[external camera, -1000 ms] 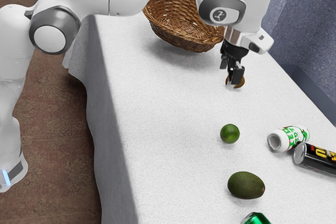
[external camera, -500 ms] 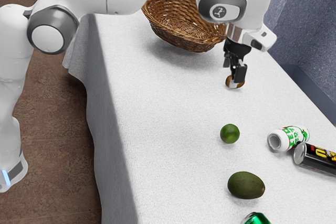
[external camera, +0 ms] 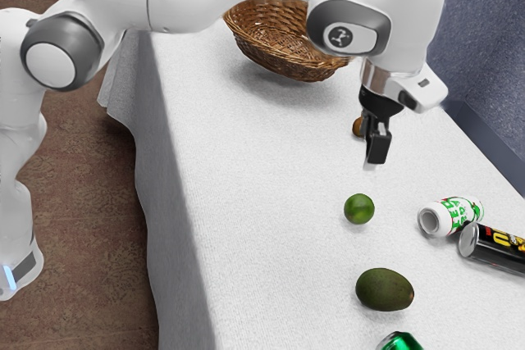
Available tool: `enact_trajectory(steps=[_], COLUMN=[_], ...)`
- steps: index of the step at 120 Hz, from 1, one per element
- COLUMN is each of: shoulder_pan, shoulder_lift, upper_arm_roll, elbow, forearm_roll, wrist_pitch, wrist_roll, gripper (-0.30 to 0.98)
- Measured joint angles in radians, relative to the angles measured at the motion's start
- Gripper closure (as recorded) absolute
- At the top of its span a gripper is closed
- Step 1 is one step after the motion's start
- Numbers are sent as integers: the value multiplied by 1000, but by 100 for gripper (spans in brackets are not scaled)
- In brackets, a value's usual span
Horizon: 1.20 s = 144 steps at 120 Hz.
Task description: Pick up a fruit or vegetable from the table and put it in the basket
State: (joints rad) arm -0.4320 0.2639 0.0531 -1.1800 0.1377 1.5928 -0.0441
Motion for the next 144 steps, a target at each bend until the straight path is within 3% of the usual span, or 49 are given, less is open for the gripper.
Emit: enact_trajectory(steps=[34,68,100,115,131,144], shoulder_pan=[46,44,-74,-38,-13,104], shoulder_lift=[-26,-40,-38,-36,-30,-19], upper_arm_roll=[-9,-14,-13,98,131,135], elbow=[3,3,8,10,-1,-31], forearm_roll=[74,83,91,99,41,-20], wrist_pitch=[-46,-79,-112,-141,-151,-106], wrist_roll=[1,3,-3,-23,-80,-117], gripper=[0,0,0,0,0,0])
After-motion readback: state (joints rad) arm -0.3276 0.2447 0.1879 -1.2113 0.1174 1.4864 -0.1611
